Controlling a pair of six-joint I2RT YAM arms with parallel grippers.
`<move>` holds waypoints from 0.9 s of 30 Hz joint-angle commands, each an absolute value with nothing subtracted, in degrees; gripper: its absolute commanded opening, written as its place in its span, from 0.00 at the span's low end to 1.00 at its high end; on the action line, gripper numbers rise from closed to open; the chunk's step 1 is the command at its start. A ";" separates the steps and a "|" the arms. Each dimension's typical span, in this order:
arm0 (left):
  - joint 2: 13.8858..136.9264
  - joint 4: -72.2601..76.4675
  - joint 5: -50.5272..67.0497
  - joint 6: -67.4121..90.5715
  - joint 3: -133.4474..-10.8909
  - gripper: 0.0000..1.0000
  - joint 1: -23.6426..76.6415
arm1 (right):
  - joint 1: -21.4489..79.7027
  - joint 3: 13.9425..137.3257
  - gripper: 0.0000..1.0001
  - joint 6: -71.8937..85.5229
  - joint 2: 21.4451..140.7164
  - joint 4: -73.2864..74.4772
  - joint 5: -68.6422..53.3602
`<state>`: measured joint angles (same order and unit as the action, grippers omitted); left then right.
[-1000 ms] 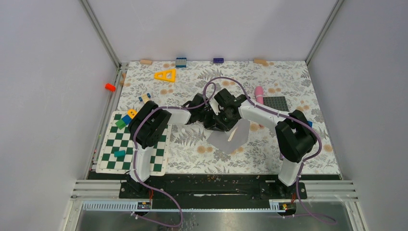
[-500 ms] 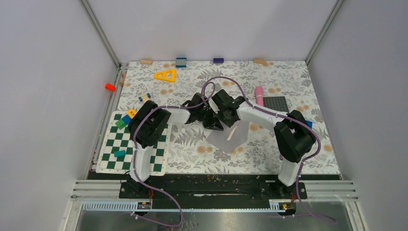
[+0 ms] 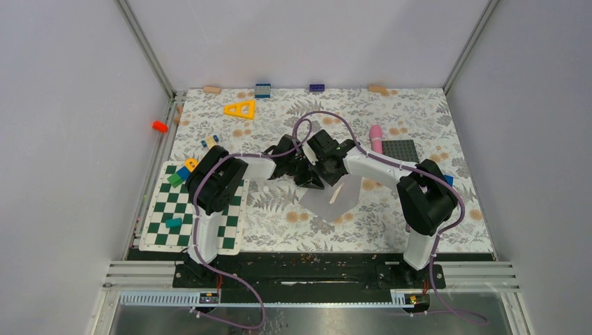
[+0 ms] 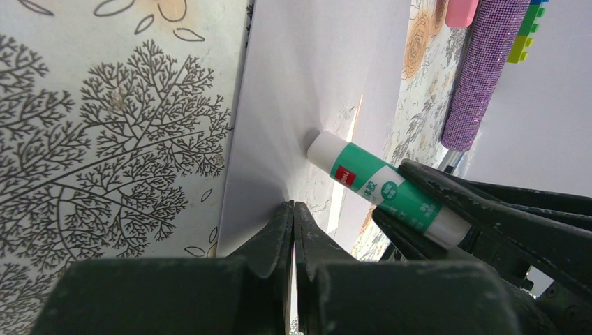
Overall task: Place the letter into the envelope and seal it
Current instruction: Paint the envelope at the center of the board.
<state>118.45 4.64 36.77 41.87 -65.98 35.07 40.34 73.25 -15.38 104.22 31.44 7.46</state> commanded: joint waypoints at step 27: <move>119.53 2.80 29.90 37.80 -65.81 0.00 37.96 | 40.00 76.01 0.00 -12.70 107.96 35.19 5.51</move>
